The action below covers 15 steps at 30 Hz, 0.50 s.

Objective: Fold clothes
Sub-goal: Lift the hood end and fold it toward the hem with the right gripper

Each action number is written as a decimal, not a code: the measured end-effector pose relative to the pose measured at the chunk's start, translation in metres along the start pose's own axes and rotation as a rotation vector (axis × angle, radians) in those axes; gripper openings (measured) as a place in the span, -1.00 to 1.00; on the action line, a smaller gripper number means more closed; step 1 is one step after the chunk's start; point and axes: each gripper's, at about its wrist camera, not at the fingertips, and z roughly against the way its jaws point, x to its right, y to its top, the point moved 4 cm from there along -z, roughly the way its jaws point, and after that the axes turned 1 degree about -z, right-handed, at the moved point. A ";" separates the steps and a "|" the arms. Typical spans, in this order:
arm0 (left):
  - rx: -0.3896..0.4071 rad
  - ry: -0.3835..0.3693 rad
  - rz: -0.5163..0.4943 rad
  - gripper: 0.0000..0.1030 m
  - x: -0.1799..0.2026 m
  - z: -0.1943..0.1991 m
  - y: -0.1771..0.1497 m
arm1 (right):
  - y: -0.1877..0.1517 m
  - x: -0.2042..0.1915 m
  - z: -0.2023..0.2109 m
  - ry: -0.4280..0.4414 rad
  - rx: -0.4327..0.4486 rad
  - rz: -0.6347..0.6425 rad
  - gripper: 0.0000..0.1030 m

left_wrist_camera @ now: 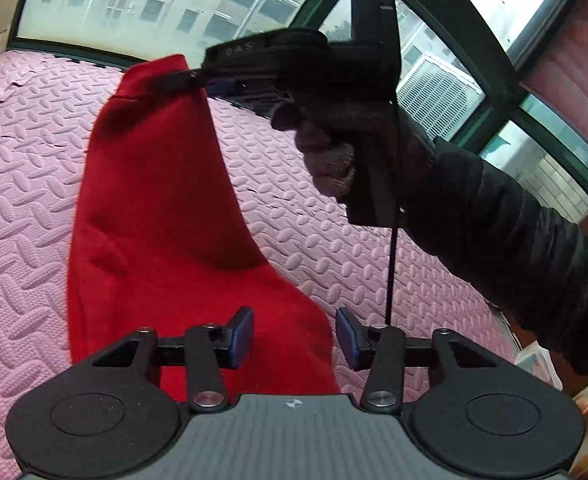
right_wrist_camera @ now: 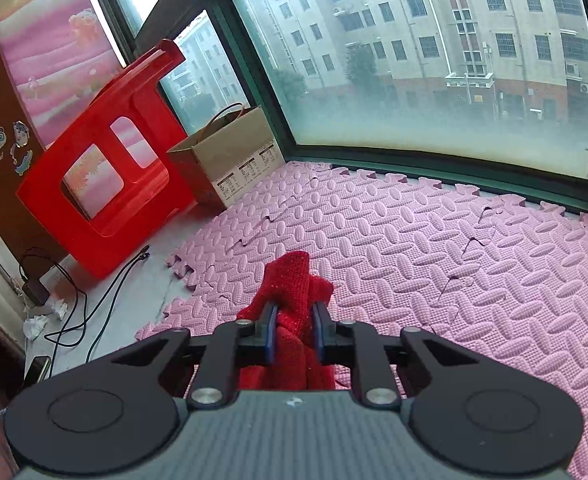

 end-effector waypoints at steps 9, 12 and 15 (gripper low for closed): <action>-0.086 -0.021 -0.026 -0.24 -0.002 -0.027 -0.006 | -0.003 -0.004 0.009 0.003 0.019 0.004 -0.68; -0.056 -0.041 -0.020 -0.24 0.005 -0.019 0.004 | -0.002 -0.007 0.012 0.003 0.025 0.011 -0.68; -0.082 -0.035 -0.040 -0.20 0.009 -0.031 0.002 | -0.002 -0.009 0.015 0.006 0.031 0.016 -0.68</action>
